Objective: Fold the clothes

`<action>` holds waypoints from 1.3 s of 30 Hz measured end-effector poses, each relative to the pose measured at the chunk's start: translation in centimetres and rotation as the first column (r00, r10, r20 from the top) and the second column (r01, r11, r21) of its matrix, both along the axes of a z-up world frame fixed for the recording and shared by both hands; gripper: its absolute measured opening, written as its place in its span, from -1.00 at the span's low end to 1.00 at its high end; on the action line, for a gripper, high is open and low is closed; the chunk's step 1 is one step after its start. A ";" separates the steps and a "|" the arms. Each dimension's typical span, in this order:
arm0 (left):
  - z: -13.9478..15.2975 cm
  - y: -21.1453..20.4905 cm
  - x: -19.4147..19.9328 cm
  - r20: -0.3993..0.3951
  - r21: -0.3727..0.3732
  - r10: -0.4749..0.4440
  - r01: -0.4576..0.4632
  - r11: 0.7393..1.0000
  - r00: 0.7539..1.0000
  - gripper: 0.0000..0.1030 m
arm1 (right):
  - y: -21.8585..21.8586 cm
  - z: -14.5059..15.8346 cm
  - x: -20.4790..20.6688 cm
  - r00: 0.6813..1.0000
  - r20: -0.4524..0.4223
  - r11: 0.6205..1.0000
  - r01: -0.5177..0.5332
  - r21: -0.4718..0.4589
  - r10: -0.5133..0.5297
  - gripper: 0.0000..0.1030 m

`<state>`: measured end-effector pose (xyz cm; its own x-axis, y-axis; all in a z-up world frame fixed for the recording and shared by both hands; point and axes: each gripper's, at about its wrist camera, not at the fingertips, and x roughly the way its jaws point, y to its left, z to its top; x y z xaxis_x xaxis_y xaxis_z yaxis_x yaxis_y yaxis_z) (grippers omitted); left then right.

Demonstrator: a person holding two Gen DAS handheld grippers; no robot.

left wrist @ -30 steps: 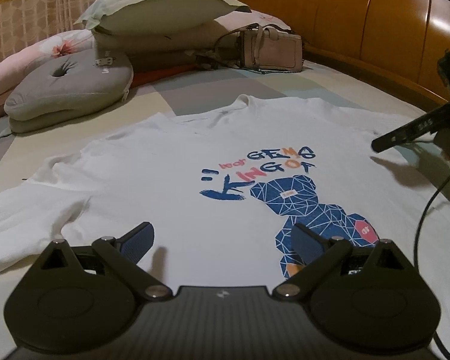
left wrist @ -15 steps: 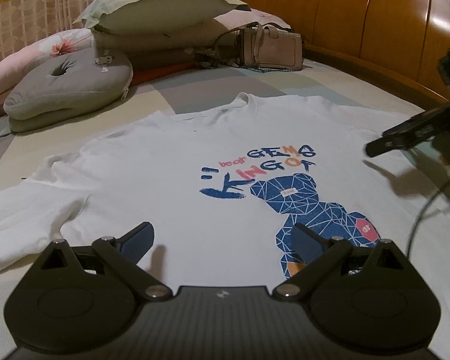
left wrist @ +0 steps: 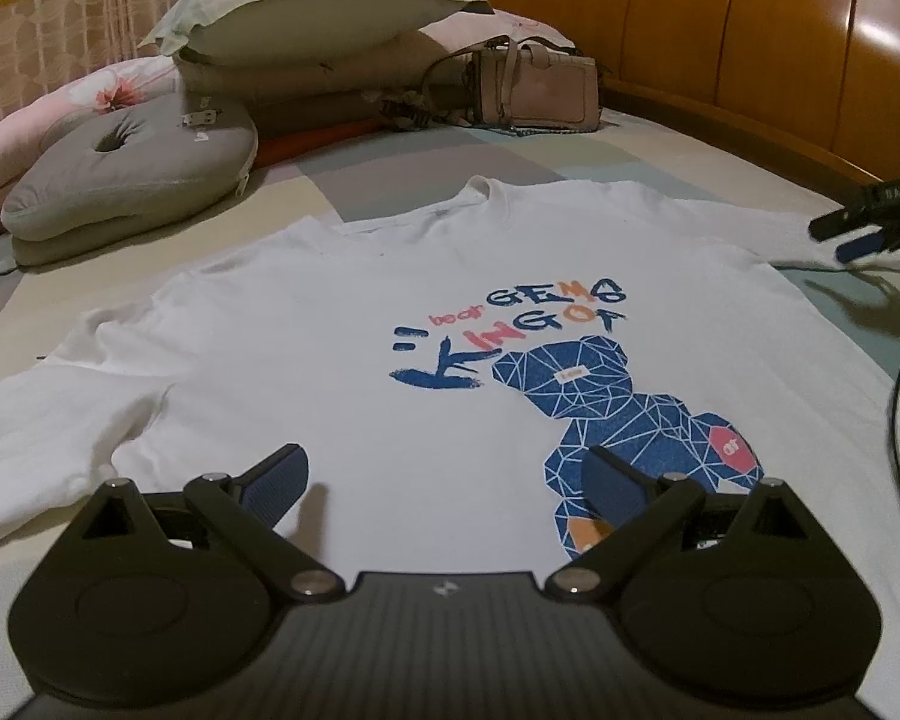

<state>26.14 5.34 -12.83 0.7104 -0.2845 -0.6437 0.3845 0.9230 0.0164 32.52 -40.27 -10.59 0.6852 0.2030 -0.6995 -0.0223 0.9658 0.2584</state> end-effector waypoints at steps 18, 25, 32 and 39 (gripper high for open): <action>-0.2 -0.1 0.1 -0.007 0.003 -0.001 0.001 1.000 1.000 0.90 | -8.5 0.5 -3.8 0.976 -0.013 0.975 0.219 0.046 -0.219 1.00; -0.4 -0.2 0.2 -0.015 0.010 0.002 -0.001 1.000 1.000 0.90 | -11.3 -0.7 -3.0 0.949 -0.023 0.949 0.315 -0.007 -0.315 1.00; -0.3 -0.1 0.2 -0.015 0.006 0.003 -0.002 1.000 1.000 0.90 | -13.9 -1.0 -6.6 0.931 -0.043 0.932 0.362 0.004 -0.361 1.00; -0.6 -0.1 0.3 -0.014 0.020 0.007 -0.007 1.000 1.000 0.90 | -17.6 0.1 -4.2 0.895 0.024 0.888 0.437 0.143 -0.445 1.00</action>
